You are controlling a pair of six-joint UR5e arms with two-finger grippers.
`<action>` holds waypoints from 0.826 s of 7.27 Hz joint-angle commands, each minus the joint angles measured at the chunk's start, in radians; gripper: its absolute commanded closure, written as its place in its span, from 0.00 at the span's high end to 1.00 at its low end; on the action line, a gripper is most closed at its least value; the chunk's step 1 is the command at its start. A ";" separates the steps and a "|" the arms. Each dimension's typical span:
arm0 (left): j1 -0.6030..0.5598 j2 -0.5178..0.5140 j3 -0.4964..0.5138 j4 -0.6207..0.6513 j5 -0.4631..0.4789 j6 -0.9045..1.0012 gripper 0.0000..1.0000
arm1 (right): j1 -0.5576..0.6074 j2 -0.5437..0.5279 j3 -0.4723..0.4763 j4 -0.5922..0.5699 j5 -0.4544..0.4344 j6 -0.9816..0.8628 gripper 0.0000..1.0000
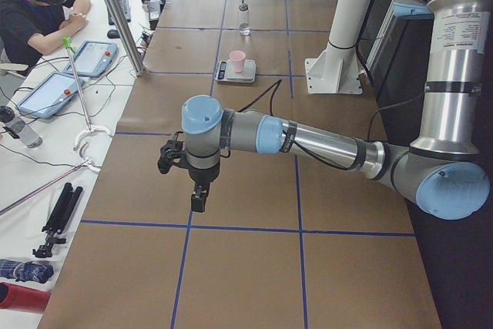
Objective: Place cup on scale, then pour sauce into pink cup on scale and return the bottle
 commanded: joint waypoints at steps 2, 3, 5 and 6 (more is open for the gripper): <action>0.000 0.015 0.007 -0.003 -0.001 0.000 1.00 | 0.001 -0.002 0.000 0.000 0.005 0.001 1.00; 0.000 0.015 0.009 -0.003 -0.001 0.000 1.00 | 0.000 -0.002 0.000 0.000 0.003 0.001 1.00; 0.000 0.032 0.018 -0.005 -0.001 0.000 1.00 | 0.000 -0.002 0.000 0.000 0.005 0.001 1.00; 0.000 0.053 0.017 -0.005 -0.001 0.000 1.00 | 0.000 -0.002 0.000 0.000 0.005 0.001 1.00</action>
